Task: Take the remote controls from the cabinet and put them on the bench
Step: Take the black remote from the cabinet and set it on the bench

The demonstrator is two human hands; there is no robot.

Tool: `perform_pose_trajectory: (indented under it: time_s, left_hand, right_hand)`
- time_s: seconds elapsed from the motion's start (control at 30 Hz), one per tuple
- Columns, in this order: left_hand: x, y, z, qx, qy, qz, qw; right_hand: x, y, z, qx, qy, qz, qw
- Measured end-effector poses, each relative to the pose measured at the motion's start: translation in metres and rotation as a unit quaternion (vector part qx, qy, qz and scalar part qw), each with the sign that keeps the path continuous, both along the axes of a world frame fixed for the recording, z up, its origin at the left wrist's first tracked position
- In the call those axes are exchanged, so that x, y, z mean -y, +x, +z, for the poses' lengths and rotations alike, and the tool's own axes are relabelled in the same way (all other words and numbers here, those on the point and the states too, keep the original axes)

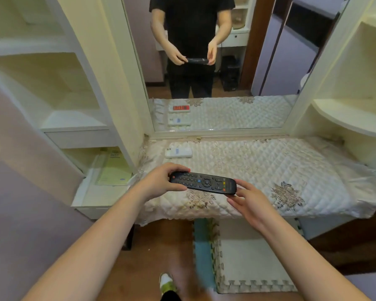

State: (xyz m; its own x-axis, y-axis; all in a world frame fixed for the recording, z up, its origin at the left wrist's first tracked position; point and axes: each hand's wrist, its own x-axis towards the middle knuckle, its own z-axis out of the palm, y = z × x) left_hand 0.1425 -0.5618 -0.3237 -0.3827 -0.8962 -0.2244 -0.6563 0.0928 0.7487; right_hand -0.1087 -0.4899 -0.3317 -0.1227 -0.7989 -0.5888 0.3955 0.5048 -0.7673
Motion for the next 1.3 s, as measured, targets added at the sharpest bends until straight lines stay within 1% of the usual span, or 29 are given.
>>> perform_pose_trajectory:
  time_s: [0.1, 0.2, 0.37, 0.5, 0.67, 0.73, 0.9, 1.07, 1.2, 1.3]
  left_hand:
    - [0.028, 0.015, -0.013, -0.046, 0.014, 0.020, 0.999]
    - [0.058, 0.039, -0.025, -0.071, 0.031, 0.040, 0.996]
    - [0.103, 0.063, -0.040, -0.082, 0.017, 0.015, 0.996]
    - [0.131, 0.060, -0.049, -0.078, 0.014, -0.006, 0.997]
    - [0.160, 0.041, -0.062, -0.094, 0.034, -0.022, 0.995]
    - [0.171, 0.031, -0.069, -0.083, 0.041, -0.031, 0.995]
    - [0.201, 0.007, -0.080, -0.060, 0.092, -0.036, 0.993]
    - [0.237, -0.018, -0.090, -0.025, 0.111, -0.029, 0.993]
    - [0.258, -0.038, -0.105, 0.020, 0.119, -0.050, 0.991]
    - [0.267, -0.054, -0.114, 0.066, 0.108, -0.072, 0.989]
  right_hand:
    - [0.020, 0.017, -0.006, -0.008, 0.013, -0.015, 1.000]
    - [0.040, 0.045, -0.013, -0.025, 0.031, -0.020, 0.999]
    - [0.064, 0.077, -0.024, -0.034, 0.042, -0.039, 0.998]
    - [0.074, 0.085, -0.030, -0.046, 0.051, -0.055, 0.996]
    - [0.085, 0.075, -0.039, -0.087, 0.065, -0.049, 0.993]
    - [0.090, 0.068, -0.047, -0.085, 0.078, -0.049, 0.992]
    - [0.110, 0.055, -0.067, -0.043, 0.124, -0.062, 0.989]
    - [0.138, 0.047, -0.076, -0.004, 0.157, -0.059, 0.986]
    - [0.154, 0.036, -0.095, 0.017, 0.189, -0.052, 0.980]
    - [0.162, 0.031, -0.107, 0.042, 0.207, -0.046, 0.976]
